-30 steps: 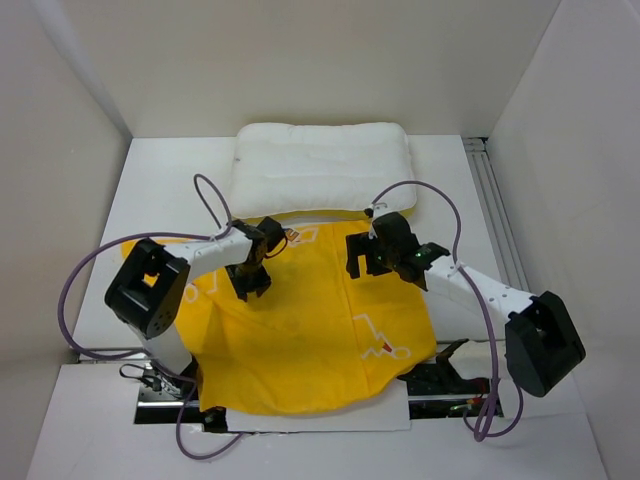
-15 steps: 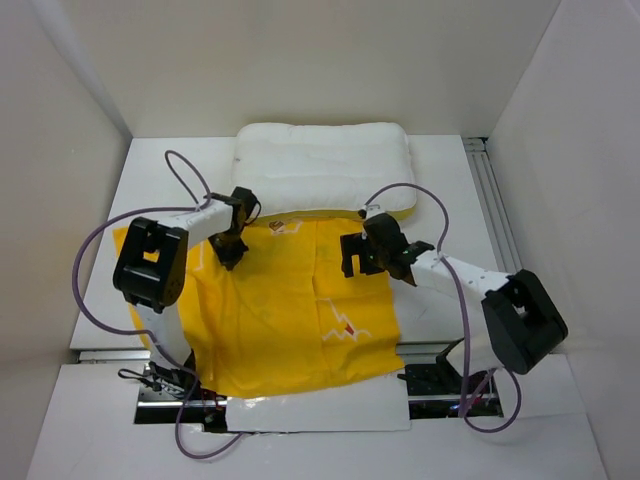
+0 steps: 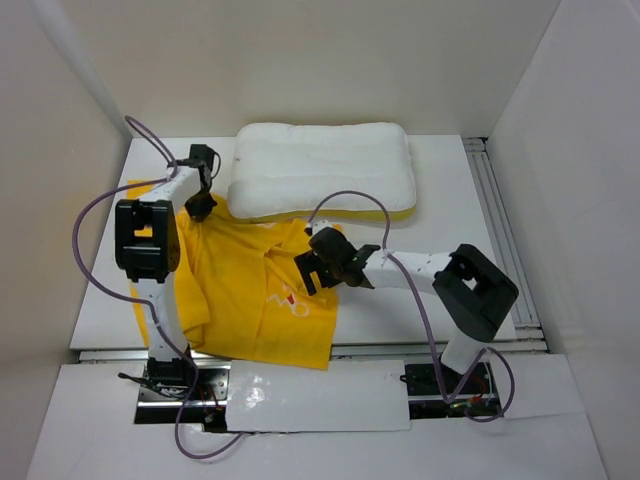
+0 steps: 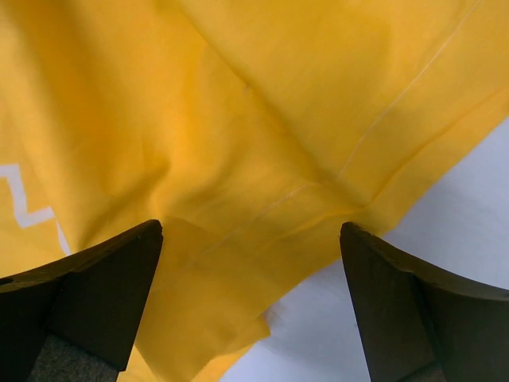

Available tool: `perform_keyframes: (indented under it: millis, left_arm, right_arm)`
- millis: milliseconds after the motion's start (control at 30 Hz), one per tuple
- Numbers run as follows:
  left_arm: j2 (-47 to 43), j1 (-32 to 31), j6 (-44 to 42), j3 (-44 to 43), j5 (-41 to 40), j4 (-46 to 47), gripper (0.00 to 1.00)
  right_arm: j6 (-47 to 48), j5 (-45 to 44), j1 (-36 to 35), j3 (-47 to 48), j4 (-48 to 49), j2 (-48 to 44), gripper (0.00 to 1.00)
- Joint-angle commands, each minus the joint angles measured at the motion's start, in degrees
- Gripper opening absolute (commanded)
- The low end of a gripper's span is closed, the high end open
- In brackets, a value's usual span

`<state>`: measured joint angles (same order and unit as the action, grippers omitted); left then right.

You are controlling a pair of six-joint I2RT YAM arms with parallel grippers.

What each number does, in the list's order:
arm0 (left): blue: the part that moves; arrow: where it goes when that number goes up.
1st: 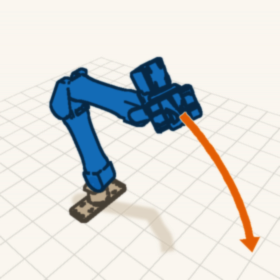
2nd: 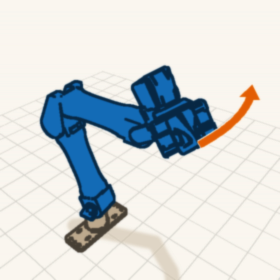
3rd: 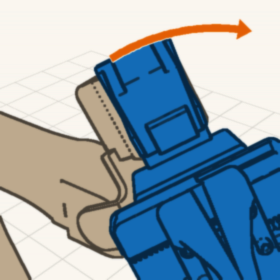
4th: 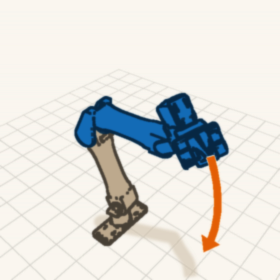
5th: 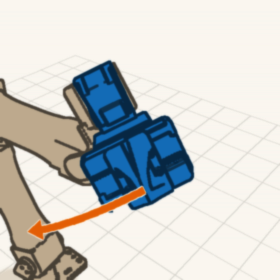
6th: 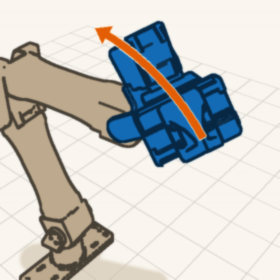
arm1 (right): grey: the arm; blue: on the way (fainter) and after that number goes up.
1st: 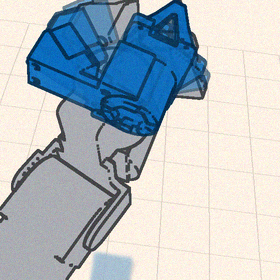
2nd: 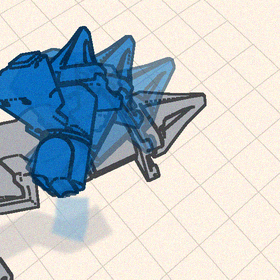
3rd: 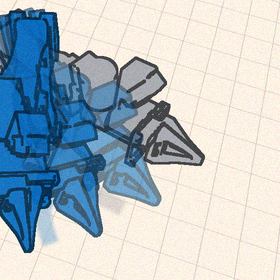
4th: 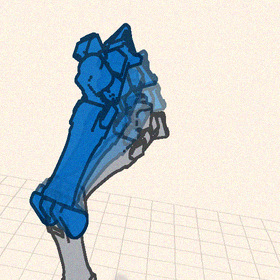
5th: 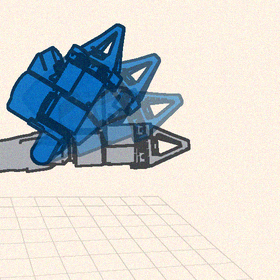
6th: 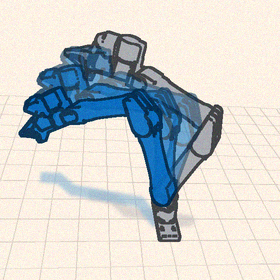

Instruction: Put the pillow into the pillowcase

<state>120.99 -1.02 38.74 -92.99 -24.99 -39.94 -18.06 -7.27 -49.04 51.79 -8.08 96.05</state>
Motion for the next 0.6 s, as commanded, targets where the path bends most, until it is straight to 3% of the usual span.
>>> perform_keyframes:
  millis: [0, 33, 133, 167, 233, 367, 433, 567]
  left_arm:
    - [-2.2, 1.7, -1.8, -2.6, -1.4, -1.8, 0.0]
    - [-3.6, 1.7, -1.2, -0.5, 0.0, -2.3, 0.0]
    - [-9.4, 4.2, 0.4, 4.8, 2.7, -2.3, 0.17]
    - [-10.8, 4.2, 0.9, 5.9, 2.7, -2.3, 0.28]
    - [-13.1, 5.7, 0.9, 7.7, 4.2, -2.3, 0.36]
    - [-18.6, 4.6, 0.8, 9.0, 7.1, -1.7, 0.41]
    - [-19.6, 2.6, 0.8, 9.5, 7.1, -1.7, 0.51]
    - [-21.9, 0.6, 0.3, 10.9, 9.5, -2.2, 0.62]
  right_arm:
    - [2.9, -3.4, -0.2, 7.3, -2.4, 0.1, 1.0]
    - [4.3, -4.8, -0.2, 10.4, -3.0, -0.4, 1.0]
    - [7.9, -5.3, 2.9, 17.6, -4.9, -0.4, 1.0]
    - [8.8, -5.3, 3.7, 19.6, -5.5, -0.4, 1.0]
    - [10.6, -6.5, 4.9, 23.9, -6.2, 1.1, 1.0]
    - [12.3, -2.3, 10.4, 34.6, -2.7, 7.0, 1.0]
    - [14.4, 1.1, 12.2, 40.7, -4.0, 14.2, 1.0]
    - [18.2, 3.9, 12.7, 67.6, -11.6, 29.8, 1.0]
